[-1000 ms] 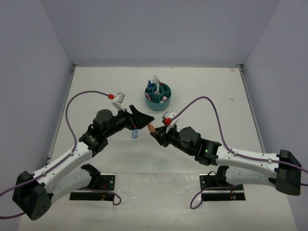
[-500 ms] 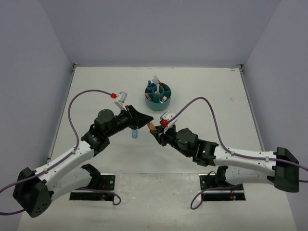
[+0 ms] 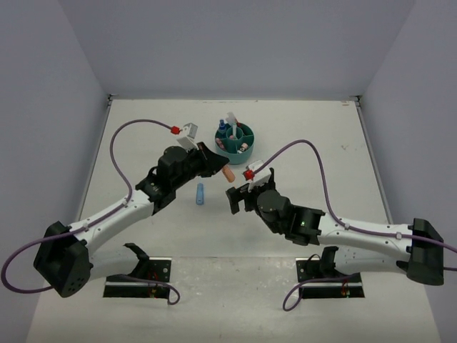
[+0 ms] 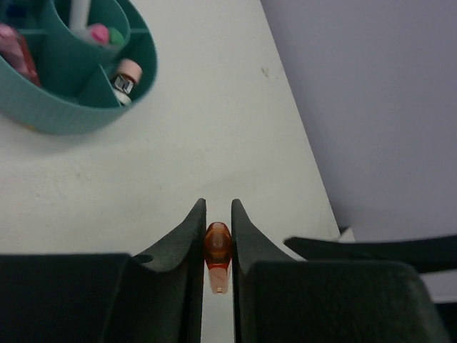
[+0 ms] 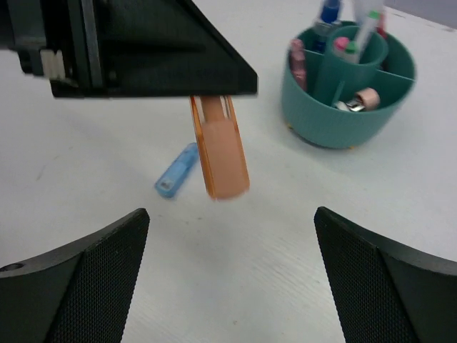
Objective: Sort the stationery into containers
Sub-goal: Place the pen in the storage box.
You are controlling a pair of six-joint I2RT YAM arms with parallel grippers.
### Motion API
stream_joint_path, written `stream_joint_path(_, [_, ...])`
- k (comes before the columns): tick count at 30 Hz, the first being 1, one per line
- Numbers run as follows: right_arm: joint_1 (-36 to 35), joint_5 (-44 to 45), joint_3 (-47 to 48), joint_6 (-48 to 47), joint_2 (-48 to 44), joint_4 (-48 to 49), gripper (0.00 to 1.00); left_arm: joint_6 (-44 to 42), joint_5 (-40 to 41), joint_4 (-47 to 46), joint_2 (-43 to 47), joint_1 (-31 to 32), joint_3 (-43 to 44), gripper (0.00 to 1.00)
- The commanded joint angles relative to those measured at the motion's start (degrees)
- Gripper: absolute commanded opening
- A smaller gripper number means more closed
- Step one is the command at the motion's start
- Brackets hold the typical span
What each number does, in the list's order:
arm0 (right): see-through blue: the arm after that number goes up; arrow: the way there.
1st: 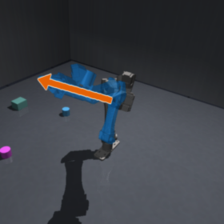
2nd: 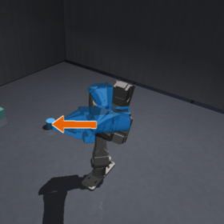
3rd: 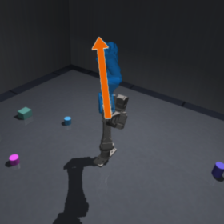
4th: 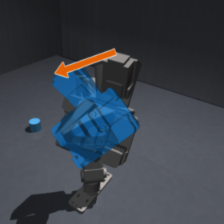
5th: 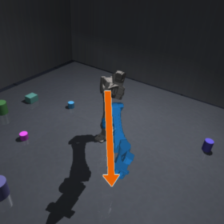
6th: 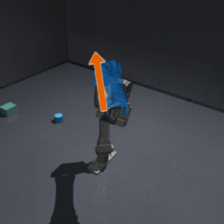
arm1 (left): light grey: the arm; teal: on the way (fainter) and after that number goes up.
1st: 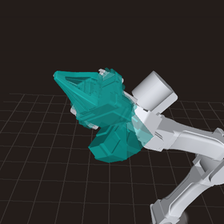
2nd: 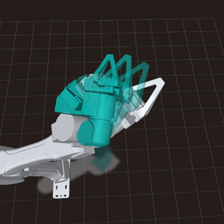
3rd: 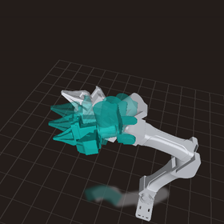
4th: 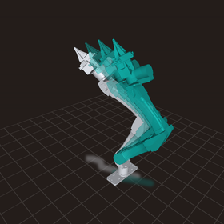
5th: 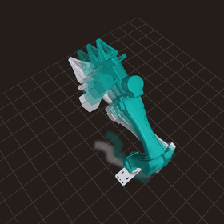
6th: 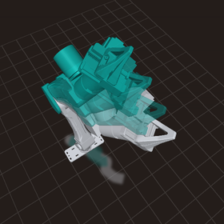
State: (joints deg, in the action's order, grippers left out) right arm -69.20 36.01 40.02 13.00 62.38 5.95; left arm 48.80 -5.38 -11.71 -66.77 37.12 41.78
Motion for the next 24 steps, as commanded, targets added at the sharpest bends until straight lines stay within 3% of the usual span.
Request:
stream_joint_path(1, [1.2, 18.2, 3.8, 11.1, -5.0, -14.9, 0.99, -1.8, 24.2, 5.4, -9.3, -0.6, 11.5, 0.00])
stream_joint_path(8, [3.6, 14.4, -2.2, 12.1, -14.9, -15.3, 0.99, 3.1, 34.7, 6.4, -23.0, -2.2, 22.3, 0.00])
stream_joint_path(24, [4.9, 9.7, -5.7, 9.9, -18.7, -12.4, 0.99, 5.8, 32.3, -4.3, -34.7, -3.1, 22.7, 0.00])
